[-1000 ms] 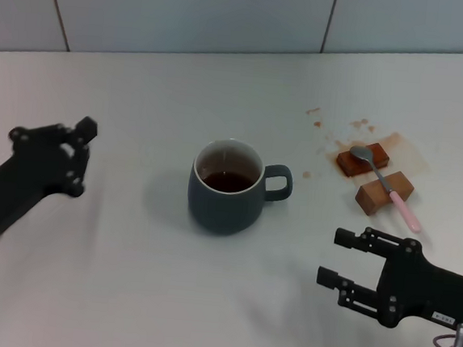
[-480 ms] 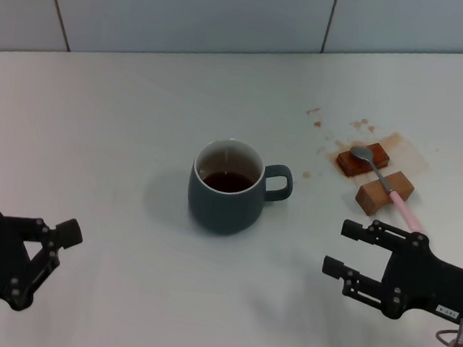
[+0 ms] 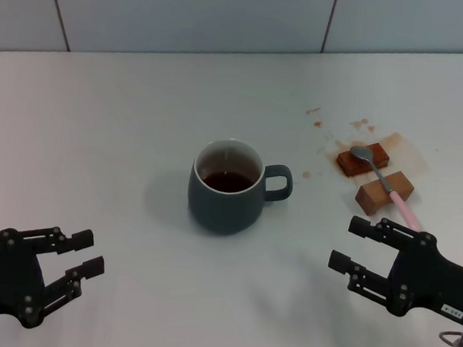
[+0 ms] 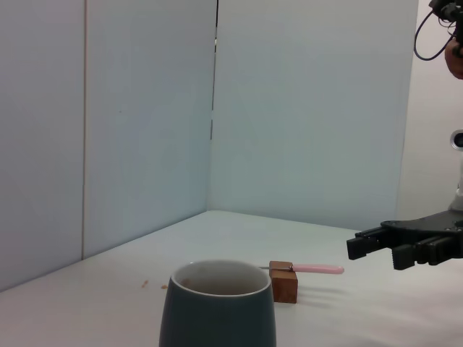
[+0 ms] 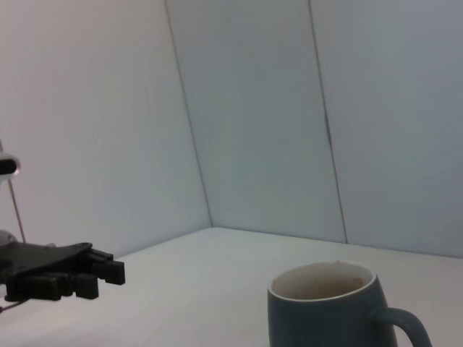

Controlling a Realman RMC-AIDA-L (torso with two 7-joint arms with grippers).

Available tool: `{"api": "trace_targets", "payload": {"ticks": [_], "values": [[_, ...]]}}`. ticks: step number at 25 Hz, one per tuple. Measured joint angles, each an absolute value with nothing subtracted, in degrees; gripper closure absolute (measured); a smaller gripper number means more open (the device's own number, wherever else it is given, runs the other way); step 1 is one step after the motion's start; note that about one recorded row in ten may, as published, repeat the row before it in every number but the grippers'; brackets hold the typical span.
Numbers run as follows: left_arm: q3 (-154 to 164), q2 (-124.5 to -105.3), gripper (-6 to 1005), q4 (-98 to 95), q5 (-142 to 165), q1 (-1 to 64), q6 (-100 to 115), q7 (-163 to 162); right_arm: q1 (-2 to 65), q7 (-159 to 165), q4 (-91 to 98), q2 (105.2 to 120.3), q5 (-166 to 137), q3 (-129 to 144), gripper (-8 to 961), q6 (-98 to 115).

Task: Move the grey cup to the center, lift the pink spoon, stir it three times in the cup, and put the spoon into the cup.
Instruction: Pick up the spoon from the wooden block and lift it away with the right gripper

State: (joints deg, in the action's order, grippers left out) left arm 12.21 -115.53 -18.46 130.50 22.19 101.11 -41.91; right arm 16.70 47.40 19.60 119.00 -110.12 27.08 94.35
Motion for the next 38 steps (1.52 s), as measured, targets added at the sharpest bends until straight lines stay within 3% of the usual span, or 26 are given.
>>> {"api": "trace_targets", "payload": {"ticks": [2, 8, 18, 24, 38], "values": [[12.2, -115.73, 699, -19.1, 130.4, 22.1, 101.3, -41.9, 16.6, 47.5, 18.8, 119.0, -110.1, 26.7, 312, 94.4], [12.3, -115.81, 449, -19.3, 130.3, 22.2, 101.6, -42.3, 16.5, 48.4, 14.8, 118.94, -110.1, 24.3, 312, 95.4], [11.8, -115.8, 243, -19.7, 129.8, 22.4, 103.0, -43.2, 11.8, 81.1, 0.8, 119.04, -110.1, 3.8, 313, 103.8], [11.8, -115.93, 137, -20.1, 129.7, 22.7, 103.0, -42.9, 5.8, 101.6, -2.5, 119.33, -110.1, -6.6, 313, 98.8], [11.6, -115.92, 137, -21.4, 128.9, 23.1, 103.5, -42.7, 5.0, 106.2, -2.6, 119.37, -110.4, -7.2, 313, 88.1]]}}
